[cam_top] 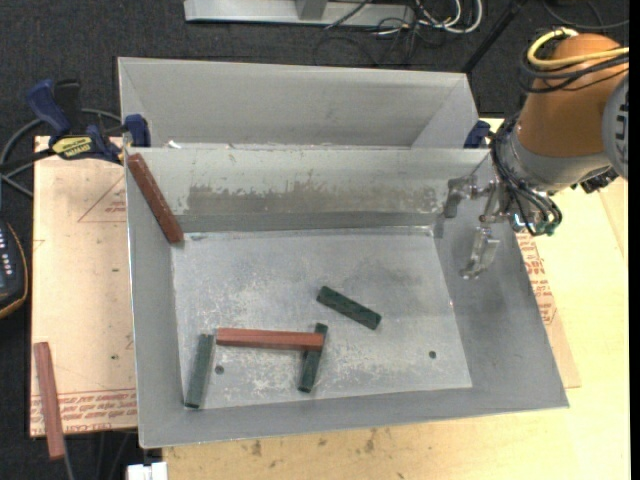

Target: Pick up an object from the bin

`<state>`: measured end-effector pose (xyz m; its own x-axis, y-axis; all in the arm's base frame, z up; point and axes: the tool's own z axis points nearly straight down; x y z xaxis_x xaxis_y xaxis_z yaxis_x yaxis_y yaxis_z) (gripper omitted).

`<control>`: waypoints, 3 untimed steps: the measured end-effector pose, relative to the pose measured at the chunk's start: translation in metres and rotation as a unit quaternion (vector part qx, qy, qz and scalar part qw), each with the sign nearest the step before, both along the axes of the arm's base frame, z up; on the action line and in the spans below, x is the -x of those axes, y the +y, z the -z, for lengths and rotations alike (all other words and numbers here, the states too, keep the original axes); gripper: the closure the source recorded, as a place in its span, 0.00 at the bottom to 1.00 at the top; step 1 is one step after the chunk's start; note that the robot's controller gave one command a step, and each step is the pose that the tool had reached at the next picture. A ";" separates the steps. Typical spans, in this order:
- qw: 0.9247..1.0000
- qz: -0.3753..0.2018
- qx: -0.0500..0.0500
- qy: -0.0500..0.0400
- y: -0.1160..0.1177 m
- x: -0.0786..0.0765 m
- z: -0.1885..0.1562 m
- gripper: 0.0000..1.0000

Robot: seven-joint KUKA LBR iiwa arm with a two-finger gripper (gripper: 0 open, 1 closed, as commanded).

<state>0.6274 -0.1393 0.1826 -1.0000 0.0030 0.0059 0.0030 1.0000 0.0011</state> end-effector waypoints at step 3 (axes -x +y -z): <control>0.969 -0.247 0.000 -0.006 0.129 -0.020 0.108 0.00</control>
Offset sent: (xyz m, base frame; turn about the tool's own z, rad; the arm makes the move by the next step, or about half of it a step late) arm -0.0484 0.0548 -0.1126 -0.3430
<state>0.6477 -0.0102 0.0745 -0.8795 -0.4759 -0.0049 -0.4759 0.8795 -0.0016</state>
